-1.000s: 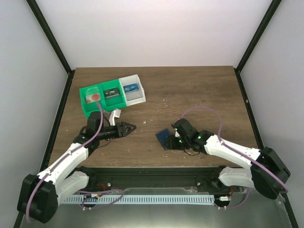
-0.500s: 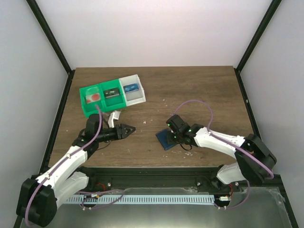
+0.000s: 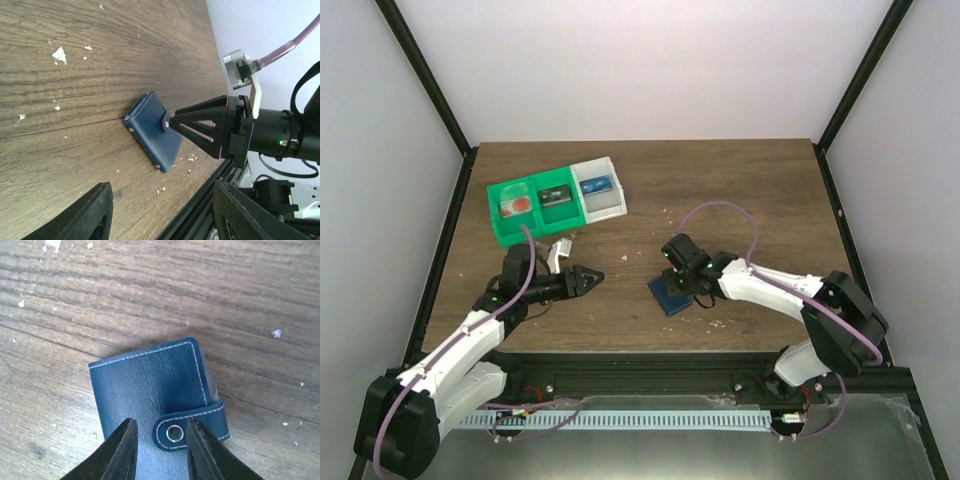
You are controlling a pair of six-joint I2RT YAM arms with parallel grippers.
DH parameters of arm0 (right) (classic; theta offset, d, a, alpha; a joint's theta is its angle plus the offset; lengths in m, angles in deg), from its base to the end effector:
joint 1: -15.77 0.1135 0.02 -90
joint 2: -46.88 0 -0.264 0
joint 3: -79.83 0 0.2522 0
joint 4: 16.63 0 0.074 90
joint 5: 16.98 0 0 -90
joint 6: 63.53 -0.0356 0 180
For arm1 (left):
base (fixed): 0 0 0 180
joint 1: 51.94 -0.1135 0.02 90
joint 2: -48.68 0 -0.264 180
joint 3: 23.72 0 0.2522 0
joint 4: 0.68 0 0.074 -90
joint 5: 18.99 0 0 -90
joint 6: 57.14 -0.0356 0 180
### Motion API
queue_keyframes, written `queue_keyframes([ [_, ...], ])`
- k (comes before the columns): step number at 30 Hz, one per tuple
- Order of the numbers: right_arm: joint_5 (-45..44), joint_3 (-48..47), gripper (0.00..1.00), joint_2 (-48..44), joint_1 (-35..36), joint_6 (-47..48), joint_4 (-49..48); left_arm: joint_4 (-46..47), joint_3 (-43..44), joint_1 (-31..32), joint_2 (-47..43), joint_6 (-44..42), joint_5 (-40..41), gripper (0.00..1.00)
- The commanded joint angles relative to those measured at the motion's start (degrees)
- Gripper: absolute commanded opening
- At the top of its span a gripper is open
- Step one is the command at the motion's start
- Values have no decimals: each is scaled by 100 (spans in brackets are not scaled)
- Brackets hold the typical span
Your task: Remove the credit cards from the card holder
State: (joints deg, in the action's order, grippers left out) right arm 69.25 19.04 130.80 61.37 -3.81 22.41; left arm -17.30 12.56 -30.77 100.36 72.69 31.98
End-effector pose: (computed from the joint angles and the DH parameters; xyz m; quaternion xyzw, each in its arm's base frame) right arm 0.1941 0.1949 0.1801 -0.1215 0.9625 0.1226 0.2092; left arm 0.1650 -0.0879 0.1998 0.0261 0.8398 -0.4836 0.2453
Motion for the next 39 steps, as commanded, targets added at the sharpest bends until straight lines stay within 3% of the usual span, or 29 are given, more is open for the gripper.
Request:
queue_keyframes([
  [1,-266,-362,29,198,84,95,235,99,-120,19,23,-60,40,57],
  [14,-424,-582,26,738,191,128,427,250,-286,19,83,-56,-6,59],
  [30,-950,-832,12,1018,488,-61,938,163,-240,19,55,-97,108,59],
  [39,-886,-1023,21,863,717,-101,1101,89,-171,24,85,-149,114,60],
])
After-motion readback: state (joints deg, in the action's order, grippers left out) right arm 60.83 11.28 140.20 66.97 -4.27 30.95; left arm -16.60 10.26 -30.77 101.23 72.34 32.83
